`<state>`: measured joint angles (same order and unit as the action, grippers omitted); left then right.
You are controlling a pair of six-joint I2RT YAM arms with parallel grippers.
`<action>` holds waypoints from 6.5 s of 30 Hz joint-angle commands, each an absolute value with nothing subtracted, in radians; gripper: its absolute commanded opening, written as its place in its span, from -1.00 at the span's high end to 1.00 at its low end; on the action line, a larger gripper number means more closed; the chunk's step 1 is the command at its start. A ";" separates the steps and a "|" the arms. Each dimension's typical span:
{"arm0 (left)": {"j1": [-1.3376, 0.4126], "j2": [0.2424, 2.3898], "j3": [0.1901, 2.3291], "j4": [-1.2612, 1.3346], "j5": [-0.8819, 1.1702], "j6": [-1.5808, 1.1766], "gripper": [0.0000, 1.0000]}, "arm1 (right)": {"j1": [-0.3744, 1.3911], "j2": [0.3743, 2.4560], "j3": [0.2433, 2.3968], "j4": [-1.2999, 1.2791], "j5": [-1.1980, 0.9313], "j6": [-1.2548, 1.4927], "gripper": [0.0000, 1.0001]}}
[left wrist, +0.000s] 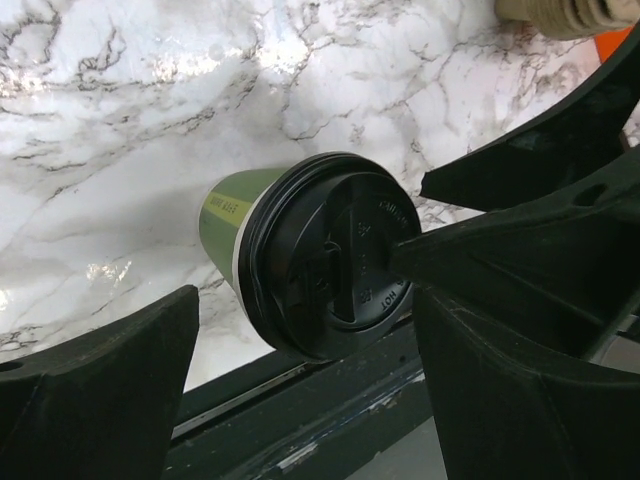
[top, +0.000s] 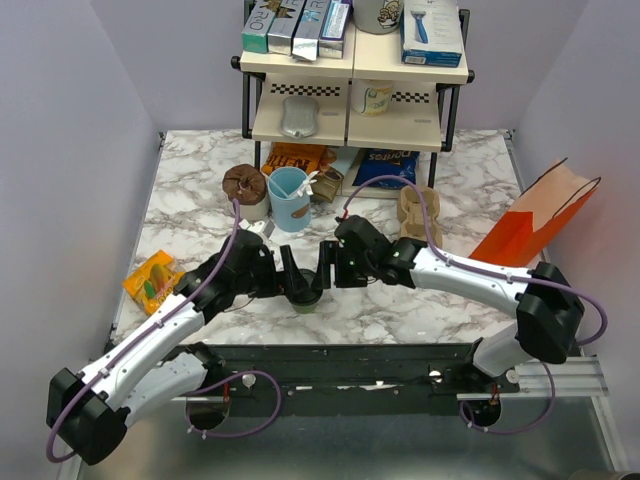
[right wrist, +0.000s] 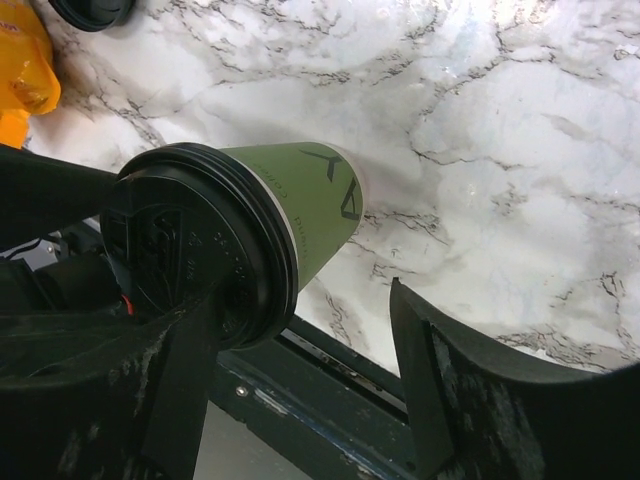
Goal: Pack the takeout coffee
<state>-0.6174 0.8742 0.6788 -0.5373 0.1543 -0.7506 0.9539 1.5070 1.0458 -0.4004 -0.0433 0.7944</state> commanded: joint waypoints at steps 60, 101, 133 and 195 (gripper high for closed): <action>-0.607 0.865 0.311 -0.278 0.118 -1.009 0.38 | 0.830 1.632 0.884 -0.169 -0.227 0.842 0.18; -0.591 0.744 0.577 -0.479 -0.020 -0.873 -0.98 | 0.822 1.580 1.178 -0.314 -0.290 0.551 -0.71; -0.400 0.899 0.402 -0.092 0.293 -0.928 -0.33 | 0.856 1.595 0.933 -0.106 -0.328 0.896 -0.46; -0.476 0.792 0.342 -0.092 0.255 -1.019 -0.72 | 0.776 1.608 1.012 -0.158 -0.399 0.727 -0.32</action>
